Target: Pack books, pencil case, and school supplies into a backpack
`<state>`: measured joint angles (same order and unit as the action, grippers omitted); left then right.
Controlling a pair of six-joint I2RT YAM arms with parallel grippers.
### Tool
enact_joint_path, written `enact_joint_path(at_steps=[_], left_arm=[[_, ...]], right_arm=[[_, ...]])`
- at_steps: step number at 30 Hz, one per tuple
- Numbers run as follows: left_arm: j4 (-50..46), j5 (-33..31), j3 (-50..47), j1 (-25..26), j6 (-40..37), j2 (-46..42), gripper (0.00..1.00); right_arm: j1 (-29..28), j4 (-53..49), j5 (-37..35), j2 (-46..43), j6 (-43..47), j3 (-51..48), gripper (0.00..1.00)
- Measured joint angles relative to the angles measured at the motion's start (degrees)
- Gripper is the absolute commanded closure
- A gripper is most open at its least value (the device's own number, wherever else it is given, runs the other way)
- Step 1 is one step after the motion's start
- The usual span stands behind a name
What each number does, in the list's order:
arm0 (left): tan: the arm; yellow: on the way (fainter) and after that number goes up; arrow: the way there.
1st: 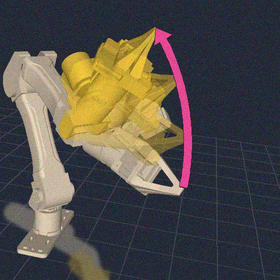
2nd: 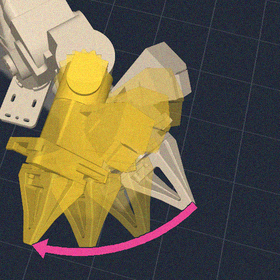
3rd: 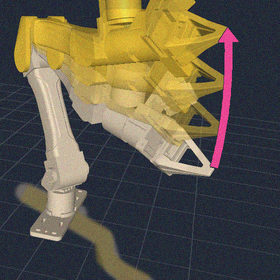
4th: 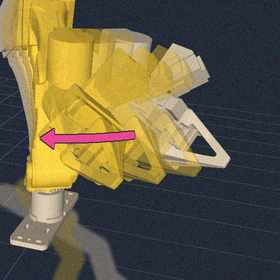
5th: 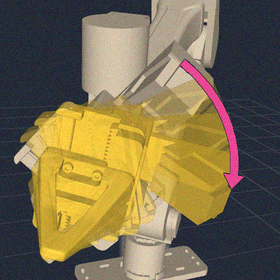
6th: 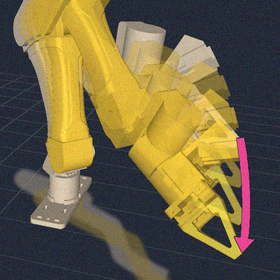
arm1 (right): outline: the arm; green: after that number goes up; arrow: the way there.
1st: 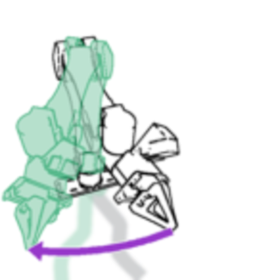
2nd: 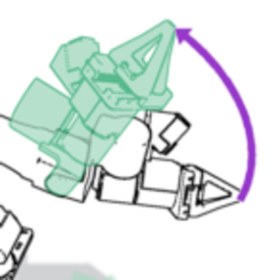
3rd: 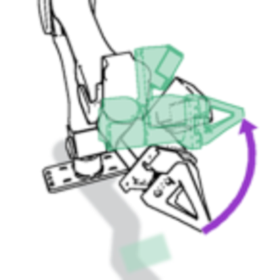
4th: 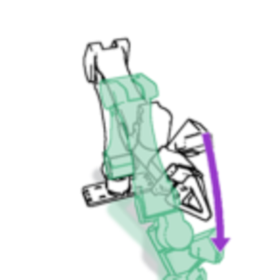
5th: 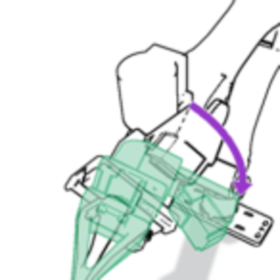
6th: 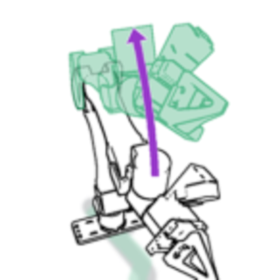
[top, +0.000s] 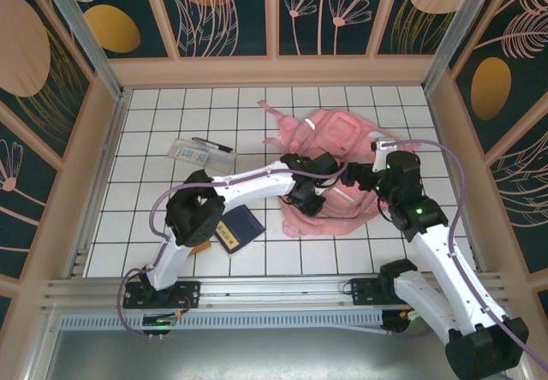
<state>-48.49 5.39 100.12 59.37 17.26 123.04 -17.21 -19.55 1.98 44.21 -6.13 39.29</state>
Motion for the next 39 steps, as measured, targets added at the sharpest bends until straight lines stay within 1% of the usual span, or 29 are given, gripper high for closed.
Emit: enact_joint_path(at_steps=[1,2,3,6,7,8,9,11,14,16,18,21,25,27,28,29,31,35,39], left_arm=[[-0.2,0.0,0.3,0.0,-0.3,0.1,0.98],[-0.5,0.0,0.5,0.0,-0.4,0.1,1.0],[-0.8,0.0,0.9,0.0,-0.6,0.1,1.0],[-1.0,0.0,1.2,-0.1,-0.7,-0.5,1.0],[-1.0,0.2,1.2,-0.1,-0.7,-0.9,1.0],[-0.2,0.4,1.2,-0.3,-0.6,-1.4,1.0],[0.8,0.7,1.1,-0.5,-0.5,-2.1,1.0],[3.5,1.9,0.7,-1.1,-0.2,-4.1,1.0],[8.3,4.8,-2.4,-3.1,1.0,-9.1,1.0],[11.6,7.3,-5.2,-4.8,1.9,-12.6,1.0],[15.4,9.1,-8.5,-6.3,2.6,-16.0,1.0],[20.1,10.7,-13.1,-7.3,3.5,-19.1,1.0],[27.0,12.8,-19.9,-7.1,6.1,-20.9,1.0],[29.8,14.0,-22.6,-6.9,7.7,-21.0,1.0],[30.8,14.4,-23.5,-6.9,8.3,-21.0,1.0],[32.0,14.9,-24.2,-6.9,8.9,-21.0,1.0],[33.9,15.5,-25.2,-6.9,9.9,-21.4,1.0],[37.4,16.8,-26.9,-6.9,10.5,-24.1,1.0],[41.2,18.2,-29.9,-7.1,10.8,-26.1,1.0]], right_arm=[[0.1,-0.2,0.1,0.0,0.3,0.0,0.04],[0.2,-0.2,0.6,-0.2,1.2,0.0,0.05],[0.4,0.2,1.4,-0.8,2.7,-0.4,0.08],[1.0,0.9,5.1,-3.8,8.7,-1.9,0.1],[1.4,0.9,8.1,-4.7,12.3,-1.9,0.1],[1.4,0.2,12.9,-5.3,16.7,-1.9,0.08],[1.0,-1.3,18.1,-5.5,21.6,-1.6,0.09],[0.1,-5.0,27.7,-5.1,30.2,-1.2,0.14],[0.0,-9.3,36.4,-2.7,39.0,-0.9,0.16],[0.0,-9.8,40.0,-1.5,41.8,-1.5,0.17],[0.0,-9.0,42.5,-2.0,43.9,-3.3,0.17],[0.0,-6.1,43.5,-2.6,46.3,-5.8,0.16],[0.0,0.6,41.3,-2.4,48.3,-10.3,0.14],[-0.3,2.9,39.8,-1.1,49.2,-11.8,0.19],[-0.6,3.7,38.9,-0.4,49.4,-12.1,0.23],[-1.3,4.3,37.9,0.5,49.8,-12.3,0.28],[-2.6,4.8,36.5,1.8,51.2,-12.3,0.33],[-5.0,3.6,33.8,3.6,54.5,-12.3,0.39],[-6.2,1.9,32.2,4.0,56.4,-12.2,0.73]])
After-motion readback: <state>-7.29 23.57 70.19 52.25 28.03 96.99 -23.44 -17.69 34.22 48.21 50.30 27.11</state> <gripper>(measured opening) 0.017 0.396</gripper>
